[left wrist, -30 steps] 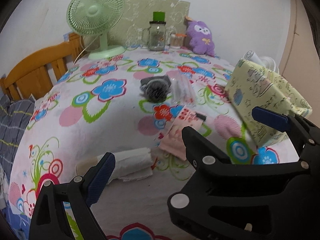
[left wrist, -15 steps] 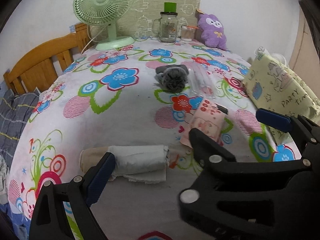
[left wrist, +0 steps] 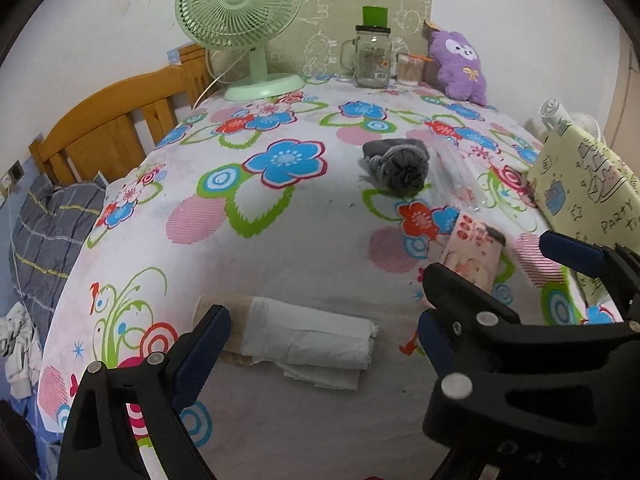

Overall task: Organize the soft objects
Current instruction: 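Close the left gripper on the white rolled cloth while the right approaches the pink tissue pack, then grasp the pink tissue pack with the right gripper while the left lifts the white roll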

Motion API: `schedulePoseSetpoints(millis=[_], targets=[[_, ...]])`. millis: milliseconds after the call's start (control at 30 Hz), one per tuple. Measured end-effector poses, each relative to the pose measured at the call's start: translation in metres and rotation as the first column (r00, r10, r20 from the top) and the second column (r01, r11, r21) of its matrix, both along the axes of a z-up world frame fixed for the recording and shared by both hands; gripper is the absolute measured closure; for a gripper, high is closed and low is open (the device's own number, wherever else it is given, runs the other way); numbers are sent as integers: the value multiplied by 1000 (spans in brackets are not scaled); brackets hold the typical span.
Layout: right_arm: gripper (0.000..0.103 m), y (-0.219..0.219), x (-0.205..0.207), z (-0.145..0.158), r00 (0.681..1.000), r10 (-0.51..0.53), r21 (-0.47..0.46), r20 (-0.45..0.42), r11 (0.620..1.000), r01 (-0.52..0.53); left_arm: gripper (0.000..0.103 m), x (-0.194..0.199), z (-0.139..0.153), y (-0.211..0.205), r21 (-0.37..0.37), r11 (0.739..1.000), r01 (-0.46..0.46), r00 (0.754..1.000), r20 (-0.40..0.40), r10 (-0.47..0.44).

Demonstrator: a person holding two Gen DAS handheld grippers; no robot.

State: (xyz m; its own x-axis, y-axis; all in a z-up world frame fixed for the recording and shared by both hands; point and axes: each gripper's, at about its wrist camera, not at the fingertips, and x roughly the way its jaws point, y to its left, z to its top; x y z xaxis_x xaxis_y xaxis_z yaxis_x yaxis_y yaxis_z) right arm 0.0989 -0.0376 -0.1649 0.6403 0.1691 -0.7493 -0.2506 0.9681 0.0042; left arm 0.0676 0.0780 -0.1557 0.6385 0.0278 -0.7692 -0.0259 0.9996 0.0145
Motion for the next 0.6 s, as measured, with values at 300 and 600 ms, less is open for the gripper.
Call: schedulePoseSetpoints(millis=[300,600], targets=[[0,5,0,-6,1000,0,7,-23,1000,1,13,-1,-7,9,-18,999,-36,999,1,36],[0,7,7,-6,1000,-14,4,-16,1000,14,46,4,-3,3,-26,1000,2,1000,26,-1]])
